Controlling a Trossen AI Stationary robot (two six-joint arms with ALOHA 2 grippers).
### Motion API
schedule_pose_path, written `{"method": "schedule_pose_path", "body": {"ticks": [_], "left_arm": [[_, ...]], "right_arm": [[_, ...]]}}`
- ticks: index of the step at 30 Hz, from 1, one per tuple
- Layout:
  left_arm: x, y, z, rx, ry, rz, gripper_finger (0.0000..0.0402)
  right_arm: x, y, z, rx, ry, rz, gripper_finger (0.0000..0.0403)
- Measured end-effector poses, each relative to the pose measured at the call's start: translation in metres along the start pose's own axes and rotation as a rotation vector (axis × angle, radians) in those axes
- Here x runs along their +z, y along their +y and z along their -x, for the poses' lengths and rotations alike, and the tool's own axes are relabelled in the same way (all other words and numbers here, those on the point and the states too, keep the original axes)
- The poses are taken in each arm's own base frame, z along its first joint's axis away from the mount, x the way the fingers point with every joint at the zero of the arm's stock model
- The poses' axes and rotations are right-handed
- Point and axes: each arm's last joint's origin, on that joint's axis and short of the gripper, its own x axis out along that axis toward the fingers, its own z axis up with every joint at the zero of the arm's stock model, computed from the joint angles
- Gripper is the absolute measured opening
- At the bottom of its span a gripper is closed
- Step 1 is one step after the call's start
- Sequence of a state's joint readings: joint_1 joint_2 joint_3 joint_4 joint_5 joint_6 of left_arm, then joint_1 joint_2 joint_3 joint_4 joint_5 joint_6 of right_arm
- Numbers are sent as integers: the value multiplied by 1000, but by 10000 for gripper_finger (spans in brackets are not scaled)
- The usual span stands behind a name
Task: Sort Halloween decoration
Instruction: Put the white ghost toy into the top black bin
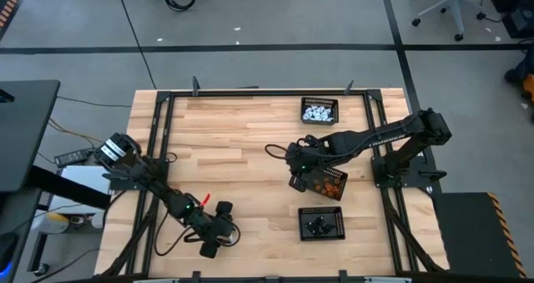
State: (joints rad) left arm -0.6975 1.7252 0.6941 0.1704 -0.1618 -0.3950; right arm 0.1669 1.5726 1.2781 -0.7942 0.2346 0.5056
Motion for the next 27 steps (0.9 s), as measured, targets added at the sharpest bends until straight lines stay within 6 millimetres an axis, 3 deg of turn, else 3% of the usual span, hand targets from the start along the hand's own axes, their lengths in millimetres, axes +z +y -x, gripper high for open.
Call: {"method": "schedule_pose_path", "body": {"ticks": [12, 27], "left_arm": [[-2, 2, 0, 26, 15, -20, 121], [1, 10, -2, 67, 7, 26, 61]], "right_arm": [[0, 1, 0, 1, 0, 2, 172], [0, 1, 0, 2, 2, -6, 171]]}}
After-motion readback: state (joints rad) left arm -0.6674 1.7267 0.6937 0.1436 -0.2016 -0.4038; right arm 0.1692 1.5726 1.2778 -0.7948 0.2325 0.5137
